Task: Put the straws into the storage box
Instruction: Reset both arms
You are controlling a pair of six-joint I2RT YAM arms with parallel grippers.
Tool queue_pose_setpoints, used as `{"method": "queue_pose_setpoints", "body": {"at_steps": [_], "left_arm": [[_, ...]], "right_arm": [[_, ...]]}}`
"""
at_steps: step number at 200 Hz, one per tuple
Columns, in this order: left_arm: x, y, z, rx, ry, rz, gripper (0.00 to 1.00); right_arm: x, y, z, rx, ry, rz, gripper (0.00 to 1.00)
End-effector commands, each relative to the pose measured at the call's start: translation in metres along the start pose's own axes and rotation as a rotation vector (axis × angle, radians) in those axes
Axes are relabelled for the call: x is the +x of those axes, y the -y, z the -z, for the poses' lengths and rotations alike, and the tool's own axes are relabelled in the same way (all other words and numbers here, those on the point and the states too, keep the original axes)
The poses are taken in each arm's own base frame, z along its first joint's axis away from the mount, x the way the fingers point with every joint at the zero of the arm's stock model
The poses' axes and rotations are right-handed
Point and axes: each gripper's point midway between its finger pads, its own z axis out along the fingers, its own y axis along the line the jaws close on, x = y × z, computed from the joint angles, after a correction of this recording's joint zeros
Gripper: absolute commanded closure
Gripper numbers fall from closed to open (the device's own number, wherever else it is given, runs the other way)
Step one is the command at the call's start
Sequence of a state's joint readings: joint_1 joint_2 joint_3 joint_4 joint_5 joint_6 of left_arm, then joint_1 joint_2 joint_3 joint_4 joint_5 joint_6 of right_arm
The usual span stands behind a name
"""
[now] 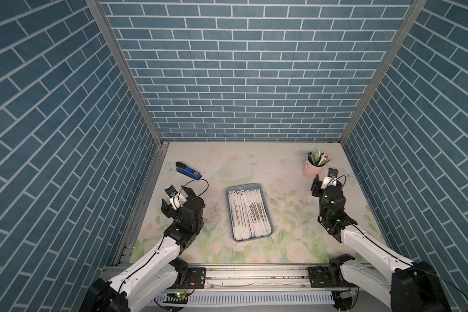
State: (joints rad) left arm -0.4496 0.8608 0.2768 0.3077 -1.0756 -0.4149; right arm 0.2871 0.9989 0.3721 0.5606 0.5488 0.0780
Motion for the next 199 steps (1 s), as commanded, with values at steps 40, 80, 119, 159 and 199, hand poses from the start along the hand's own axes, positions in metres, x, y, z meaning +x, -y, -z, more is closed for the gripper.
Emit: {"method": "queue_pose_setpoints", "body": {"at_steps": [40,80,119,159,199], "left_arm": [[0.014,0.057,-0.036,0.331,0.016,-0.157,0.08],[0.026,0.070,-0.049,0.485,0.019,-0.124,0.00],[0.032,0.089,-0.065,0.567,0.021,-0.173,0.00],[0.045,0.081,-0.066,0.564,0.018,-0.151,0.00],[0.043,0.078,-0.067,0.568,0.024,-0.129,0.00]], "right_arm": [[0.033,0.029,-0.021,0.065,0.057,-0.009,0.34],[0.053,0.016,-0.026,-0.007,0.086,0.029,0.33],[0.063,0.000,-0.030,-0.114,0.081,0.054,0.33],[0.072,-0.006,-0.037,-0.150,0.050,0.067,0.33],[0.071,0.004,-0.039,-0.112,0.054,0.033,0.00]]}}
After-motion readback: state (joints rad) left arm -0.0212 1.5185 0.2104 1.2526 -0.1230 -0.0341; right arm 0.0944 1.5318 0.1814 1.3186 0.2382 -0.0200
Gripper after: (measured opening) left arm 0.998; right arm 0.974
